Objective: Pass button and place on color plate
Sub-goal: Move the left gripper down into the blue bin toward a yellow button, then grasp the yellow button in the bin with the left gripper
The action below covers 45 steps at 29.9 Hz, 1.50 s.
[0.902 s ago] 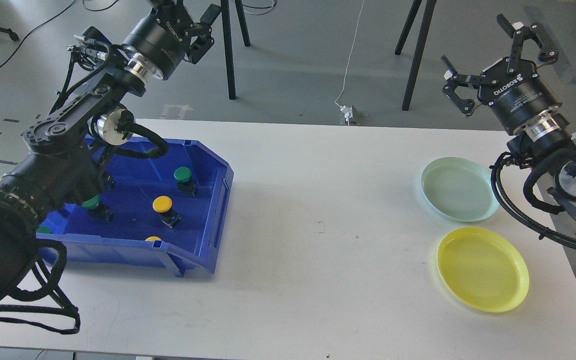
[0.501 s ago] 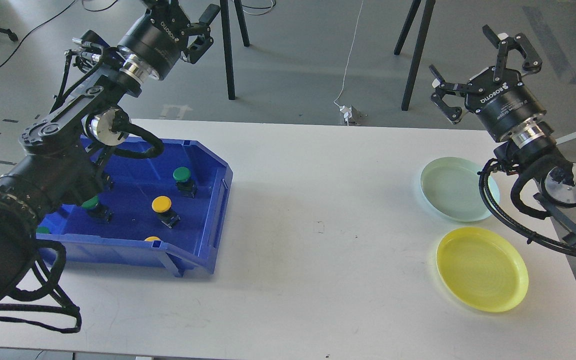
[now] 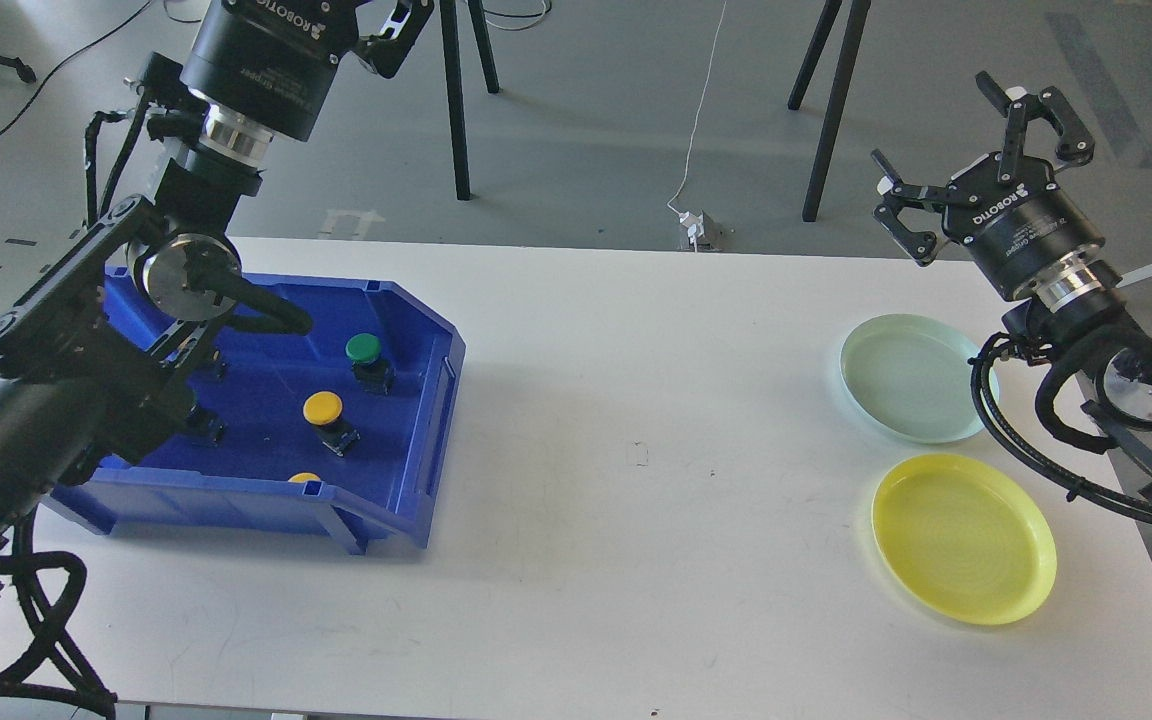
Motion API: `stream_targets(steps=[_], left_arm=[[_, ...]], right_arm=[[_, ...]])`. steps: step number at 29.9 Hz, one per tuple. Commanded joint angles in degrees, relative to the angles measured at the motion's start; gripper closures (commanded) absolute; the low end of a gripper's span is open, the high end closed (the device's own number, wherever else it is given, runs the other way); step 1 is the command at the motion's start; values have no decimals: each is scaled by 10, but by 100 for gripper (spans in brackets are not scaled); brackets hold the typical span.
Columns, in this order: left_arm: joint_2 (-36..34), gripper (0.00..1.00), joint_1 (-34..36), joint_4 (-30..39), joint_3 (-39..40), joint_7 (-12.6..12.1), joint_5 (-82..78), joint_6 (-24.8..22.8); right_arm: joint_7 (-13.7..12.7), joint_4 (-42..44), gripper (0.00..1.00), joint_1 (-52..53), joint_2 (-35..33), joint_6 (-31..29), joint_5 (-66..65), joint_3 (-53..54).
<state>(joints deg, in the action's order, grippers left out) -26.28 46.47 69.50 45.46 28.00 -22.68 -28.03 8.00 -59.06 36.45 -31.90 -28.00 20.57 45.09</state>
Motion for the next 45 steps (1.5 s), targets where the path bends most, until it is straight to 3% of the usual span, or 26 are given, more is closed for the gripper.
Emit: stream_targets(steps=[1, 7, 11, 15, 23, 33, 45], left_arm=[[-109, 0, 27, 90, -63, 0, -128, 0], [-273, 0, 208, 116, -287, 0, -362, 0], [-287, 0, 313, 91, -445, 0, -533, 0], [-271, 0, 336, 40, -545, 0, -620, 0], [-190, 0, 309, -43, -621, 0, -705, 0], [-115, 0, 237, -148, -629, 0, -726, 0], [-99, 1, 220, -197, -629, 0, -731, 0]], right_arm=[[0, 2, 1, -1, 0, 0, 0, -2], [0, 16, 1, -15, 0, 0, 0, 0], [0, 20, 1, -27, 0, 0, 0, 0], [0, 20, 1, -38, -1, 0, 0, 1], [0, 21, 1, -48, -8, 0, 0, 2], [0, 25, 1, -50, -10, 0, 0, 2], [1, 24, 1, -61, -10, 0, 0, 2]])
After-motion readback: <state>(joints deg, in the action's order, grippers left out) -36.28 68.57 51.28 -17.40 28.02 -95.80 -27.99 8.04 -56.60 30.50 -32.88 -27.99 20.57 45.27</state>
